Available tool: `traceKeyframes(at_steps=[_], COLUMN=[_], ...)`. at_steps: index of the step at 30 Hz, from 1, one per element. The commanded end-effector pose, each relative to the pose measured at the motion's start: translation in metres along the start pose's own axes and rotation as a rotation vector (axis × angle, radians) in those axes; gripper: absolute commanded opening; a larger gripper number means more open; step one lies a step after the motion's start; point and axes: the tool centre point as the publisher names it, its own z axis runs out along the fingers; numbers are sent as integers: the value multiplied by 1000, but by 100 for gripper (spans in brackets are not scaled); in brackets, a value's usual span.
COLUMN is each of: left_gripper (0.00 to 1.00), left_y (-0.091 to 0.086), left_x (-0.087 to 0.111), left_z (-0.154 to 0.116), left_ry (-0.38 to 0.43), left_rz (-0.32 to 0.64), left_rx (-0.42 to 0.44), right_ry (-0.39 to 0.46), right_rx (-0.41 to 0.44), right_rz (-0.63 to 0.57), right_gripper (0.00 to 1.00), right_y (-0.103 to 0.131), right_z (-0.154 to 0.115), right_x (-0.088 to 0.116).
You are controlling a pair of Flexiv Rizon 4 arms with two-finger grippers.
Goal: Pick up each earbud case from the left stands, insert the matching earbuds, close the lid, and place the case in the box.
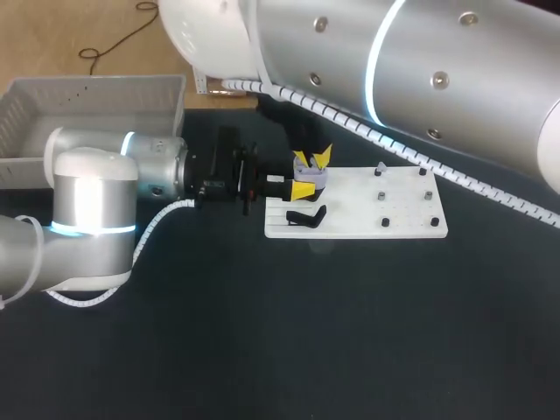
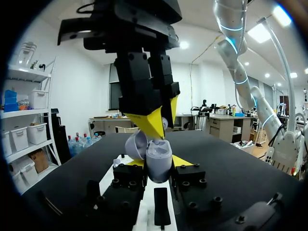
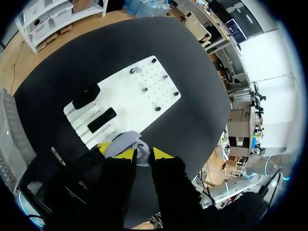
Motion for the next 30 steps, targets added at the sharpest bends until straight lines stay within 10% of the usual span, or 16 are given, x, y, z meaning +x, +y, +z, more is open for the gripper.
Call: traceKeyframes(at_steps=[1,8,10,11,21,30], left_gripper=[0,0,0,0,0,0], left_y=[-1,-1,-1,-1,-1,-1], left_x=[0,0,0,0,0,0], left_z=[-1,-1,-1,-1,-1,-1], left_ry=[-2,-2,-2,-2,-2,-2], left_rz=[3,3,3,3,3,3], left_rx=[-6,-6,-6,-6,-6,-6], right_ry=[2,5,6,11,17,-71], right_rx=[-2,2,0,-6,-163,-485], right_rz=[0,-3,0,4,44,-36], right_gripper=[0,0,45,100,100,100], right_y=[-1,1,1,1,-43,-87], right_z=[3,4,4,4,-36,-60], right_x=[-1,-2,-2,-2,8,-14])
